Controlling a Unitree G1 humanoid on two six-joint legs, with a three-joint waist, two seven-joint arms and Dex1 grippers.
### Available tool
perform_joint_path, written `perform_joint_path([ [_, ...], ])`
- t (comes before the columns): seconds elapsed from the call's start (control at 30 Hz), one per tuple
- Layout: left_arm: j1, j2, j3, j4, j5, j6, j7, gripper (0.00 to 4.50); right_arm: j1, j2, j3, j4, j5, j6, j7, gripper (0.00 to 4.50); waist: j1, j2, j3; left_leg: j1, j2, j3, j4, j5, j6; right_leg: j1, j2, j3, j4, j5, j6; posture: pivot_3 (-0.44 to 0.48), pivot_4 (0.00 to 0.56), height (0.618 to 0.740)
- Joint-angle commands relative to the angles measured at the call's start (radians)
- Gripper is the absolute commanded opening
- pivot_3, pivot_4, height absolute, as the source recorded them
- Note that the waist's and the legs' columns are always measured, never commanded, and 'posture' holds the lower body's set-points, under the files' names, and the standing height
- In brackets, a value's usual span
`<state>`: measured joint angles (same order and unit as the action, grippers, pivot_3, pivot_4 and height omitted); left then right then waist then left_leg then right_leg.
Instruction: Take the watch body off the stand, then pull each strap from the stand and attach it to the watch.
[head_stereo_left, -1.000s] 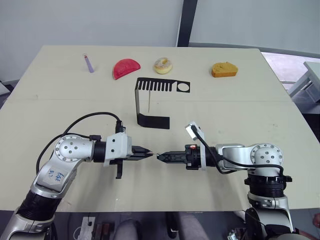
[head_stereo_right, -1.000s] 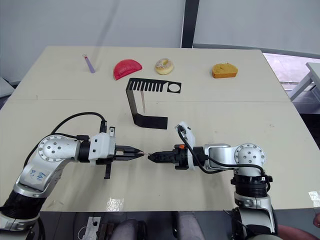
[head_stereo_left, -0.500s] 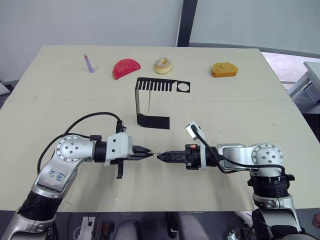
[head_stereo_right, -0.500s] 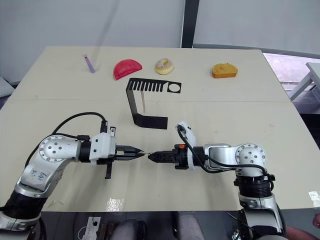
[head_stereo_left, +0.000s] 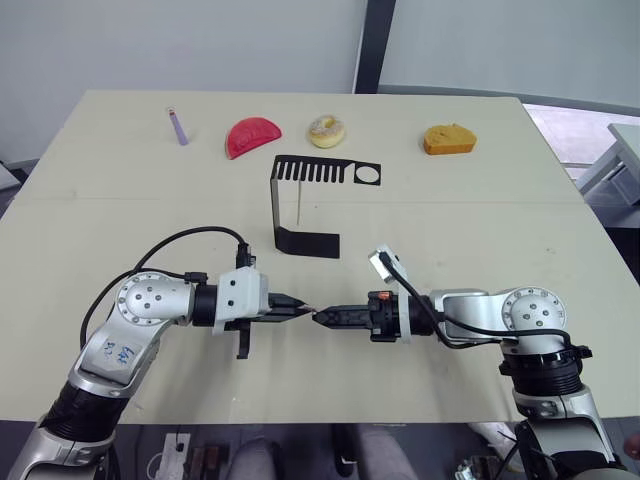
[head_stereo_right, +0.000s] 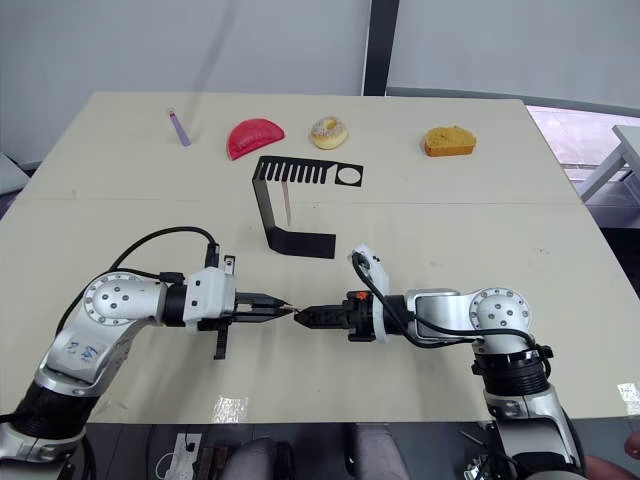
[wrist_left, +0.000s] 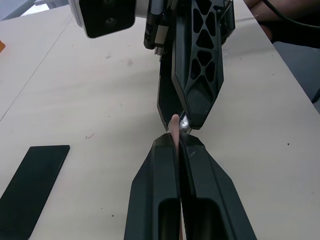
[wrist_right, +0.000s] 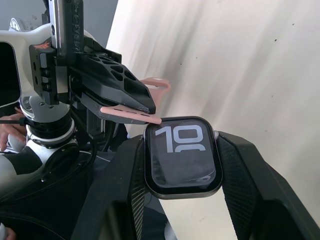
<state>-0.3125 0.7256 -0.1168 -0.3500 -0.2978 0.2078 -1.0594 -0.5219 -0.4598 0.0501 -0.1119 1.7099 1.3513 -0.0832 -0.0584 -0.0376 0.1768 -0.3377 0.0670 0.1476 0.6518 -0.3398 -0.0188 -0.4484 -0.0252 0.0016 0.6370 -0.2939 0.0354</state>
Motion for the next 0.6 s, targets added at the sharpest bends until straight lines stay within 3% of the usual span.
perform_joint_path([
  [0.03, 0.009, 0.010, 0.000, -0.040, -0.001, -0.006, -0.005, 0.00, 0.000, -0.016, -0.004, -0.019, 0.046, -0.038, -0.007, 1.60, 0.000, 0.000, 0.000, 0.000, 0.000, 0.000, 0.000, 0.000, 0.000, 0.000, 0.000, 0.000, 0.000, 0.000, 0.000, 0.000, 0.150, 0.740],
  [0.37, 0.036, 0.044, 0.073, -0.074, -0.051, -0.006, -0.019, 0.00, 0.009, -0.056, 0.019, -0.007, 0.065, -0.072, -0.006, 1.60, 0.000, 0.000, 0.000, 0.000, 0.000, 0.000, 0.000, 0.000, 0.000, 0.000, 0.000, 0.000, 0.000, 0.000, 0.000, 0.000, 0.150, 0.740],
  [0.6, 0.037, 0.042, 0.056, -0.075, -0.030, -0.001, -0.005, 0.00, 0.002, -0.056, 0.032, -0.001, 0.072, -0.083, -0.005, 1.60, 0.001, 0.000, 0.000, 0.000, 0.000, 0.000, 0.000, 0.000, 0.000, 0.000, 0.000, 0.000, 0.000, 0.000, 0.000, 0.000, 0.150, 0.740],
])
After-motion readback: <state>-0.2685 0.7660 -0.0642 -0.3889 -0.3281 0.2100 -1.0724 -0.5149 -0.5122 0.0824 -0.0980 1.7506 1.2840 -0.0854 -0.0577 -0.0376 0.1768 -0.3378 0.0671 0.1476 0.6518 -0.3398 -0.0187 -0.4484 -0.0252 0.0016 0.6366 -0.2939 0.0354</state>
